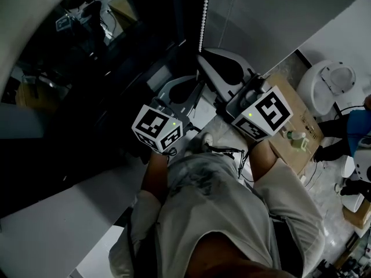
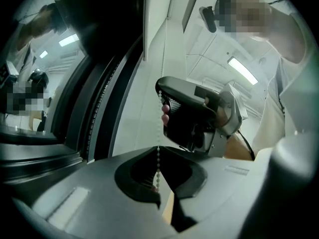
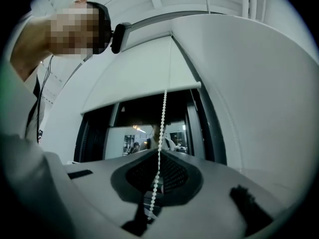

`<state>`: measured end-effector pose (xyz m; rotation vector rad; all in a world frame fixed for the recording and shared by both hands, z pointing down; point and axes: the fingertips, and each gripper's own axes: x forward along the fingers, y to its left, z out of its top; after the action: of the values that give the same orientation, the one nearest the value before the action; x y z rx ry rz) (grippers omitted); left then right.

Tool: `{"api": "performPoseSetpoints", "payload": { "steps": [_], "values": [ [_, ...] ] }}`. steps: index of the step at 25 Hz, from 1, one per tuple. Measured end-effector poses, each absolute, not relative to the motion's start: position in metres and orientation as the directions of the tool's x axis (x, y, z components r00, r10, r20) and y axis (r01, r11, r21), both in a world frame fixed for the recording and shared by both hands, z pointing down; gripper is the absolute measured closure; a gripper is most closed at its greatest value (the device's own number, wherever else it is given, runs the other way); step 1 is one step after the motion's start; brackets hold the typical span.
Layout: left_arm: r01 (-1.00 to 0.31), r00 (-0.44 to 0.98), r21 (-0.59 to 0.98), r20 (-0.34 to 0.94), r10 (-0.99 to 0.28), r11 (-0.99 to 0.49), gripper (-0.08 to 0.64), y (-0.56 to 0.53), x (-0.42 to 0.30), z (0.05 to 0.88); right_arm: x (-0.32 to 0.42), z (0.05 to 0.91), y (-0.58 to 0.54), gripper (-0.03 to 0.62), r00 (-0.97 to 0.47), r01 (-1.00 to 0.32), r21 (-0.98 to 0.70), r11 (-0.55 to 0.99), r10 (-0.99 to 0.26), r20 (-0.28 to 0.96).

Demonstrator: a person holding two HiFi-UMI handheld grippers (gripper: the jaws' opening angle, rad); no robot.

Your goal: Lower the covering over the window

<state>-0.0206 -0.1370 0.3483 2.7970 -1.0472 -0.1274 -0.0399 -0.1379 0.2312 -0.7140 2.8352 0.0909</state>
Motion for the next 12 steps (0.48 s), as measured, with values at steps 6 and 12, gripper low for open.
{"api": "performPoseSetpoints", "payload": {
  "steps": [6,12],
  "values": [
    [-0.651,0.751,0.189,0.016,-0.660,-0.735,0.549,-0.136,-0.018,0.369,-0.043,0.252,-0.140,0.571,-0.867,-0.476,-0.011,0.879,-0.471,-0.165],
    [-0.654,0.750,0.228,0.079,-0.656,-0.721,0.548,-0.133,-0.016,0.406,-0.049,0.288,-0.142,0.572,-0.873,-0.475,-0.052,0.878,-0.478,-0.094]
  ]
}}
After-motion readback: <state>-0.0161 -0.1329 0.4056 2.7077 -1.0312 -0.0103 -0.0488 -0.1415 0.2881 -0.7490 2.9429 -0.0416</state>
